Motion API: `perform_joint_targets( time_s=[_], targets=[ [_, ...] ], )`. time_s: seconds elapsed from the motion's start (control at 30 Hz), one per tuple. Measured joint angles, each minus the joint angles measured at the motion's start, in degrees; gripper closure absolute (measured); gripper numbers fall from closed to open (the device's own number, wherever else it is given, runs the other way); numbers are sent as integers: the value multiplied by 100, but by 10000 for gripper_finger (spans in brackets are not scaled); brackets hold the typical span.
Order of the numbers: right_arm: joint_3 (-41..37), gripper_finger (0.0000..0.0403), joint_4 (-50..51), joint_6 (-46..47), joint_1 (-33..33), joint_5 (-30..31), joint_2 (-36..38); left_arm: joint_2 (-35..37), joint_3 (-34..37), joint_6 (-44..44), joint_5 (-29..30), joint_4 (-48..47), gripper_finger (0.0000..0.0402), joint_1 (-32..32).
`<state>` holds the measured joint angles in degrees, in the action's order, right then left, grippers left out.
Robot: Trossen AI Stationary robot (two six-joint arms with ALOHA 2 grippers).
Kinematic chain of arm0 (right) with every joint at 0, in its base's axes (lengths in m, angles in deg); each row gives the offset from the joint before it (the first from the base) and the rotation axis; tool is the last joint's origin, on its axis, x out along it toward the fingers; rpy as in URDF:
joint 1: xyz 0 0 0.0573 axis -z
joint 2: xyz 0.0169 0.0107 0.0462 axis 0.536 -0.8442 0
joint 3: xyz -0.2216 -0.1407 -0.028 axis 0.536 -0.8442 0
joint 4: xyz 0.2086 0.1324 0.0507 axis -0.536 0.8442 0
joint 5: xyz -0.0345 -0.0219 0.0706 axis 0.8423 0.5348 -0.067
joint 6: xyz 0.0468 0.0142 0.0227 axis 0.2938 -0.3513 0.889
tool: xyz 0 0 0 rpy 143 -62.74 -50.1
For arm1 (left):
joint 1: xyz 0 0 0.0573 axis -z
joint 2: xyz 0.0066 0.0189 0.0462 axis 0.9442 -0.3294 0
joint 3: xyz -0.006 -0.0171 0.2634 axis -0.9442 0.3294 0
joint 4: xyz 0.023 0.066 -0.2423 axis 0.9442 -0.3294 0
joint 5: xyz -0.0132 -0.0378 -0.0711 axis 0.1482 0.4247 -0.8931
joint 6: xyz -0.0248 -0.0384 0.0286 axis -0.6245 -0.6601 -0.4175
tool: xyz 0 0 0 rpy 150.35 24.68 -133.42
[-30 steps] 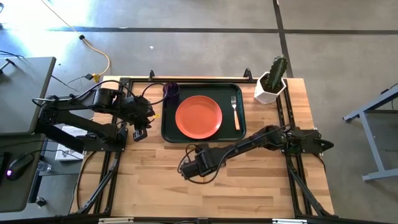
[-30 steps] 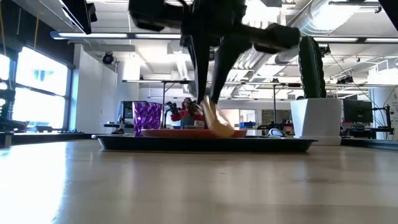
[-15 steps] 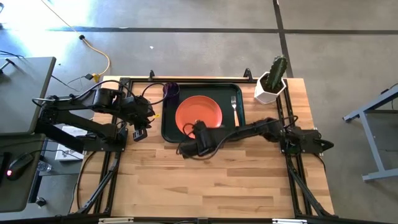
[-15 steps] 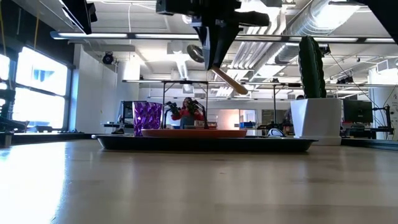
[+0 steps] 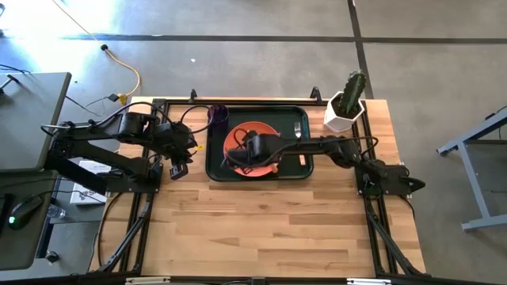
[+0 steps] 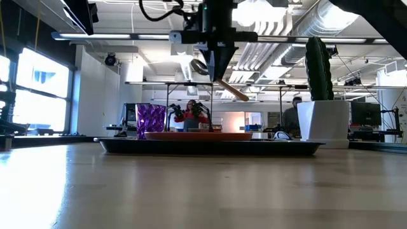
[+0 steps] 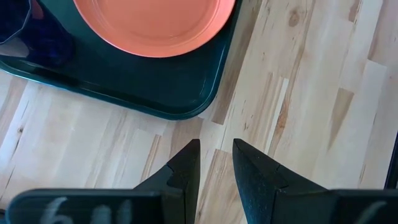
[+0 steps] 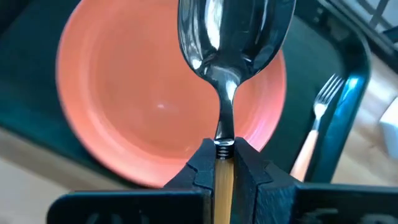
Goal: Pick and place plate/cup/fork/spoon on tray
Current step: Put the orange spoon on the right side of the orange plate
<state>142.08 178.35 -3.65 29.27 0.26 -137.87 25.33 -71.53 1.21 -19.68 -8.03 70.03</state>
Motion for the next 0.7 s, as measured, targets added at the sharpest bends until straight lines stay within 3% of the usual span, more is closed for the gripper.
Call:
perform_joint_targets(
  time_s=[0.7],
  targets=[
    [-11, 393, -2, -1411, 1017, 603, 640, 1, 0, -311, 0, 1, 316, 0]
  ],
)
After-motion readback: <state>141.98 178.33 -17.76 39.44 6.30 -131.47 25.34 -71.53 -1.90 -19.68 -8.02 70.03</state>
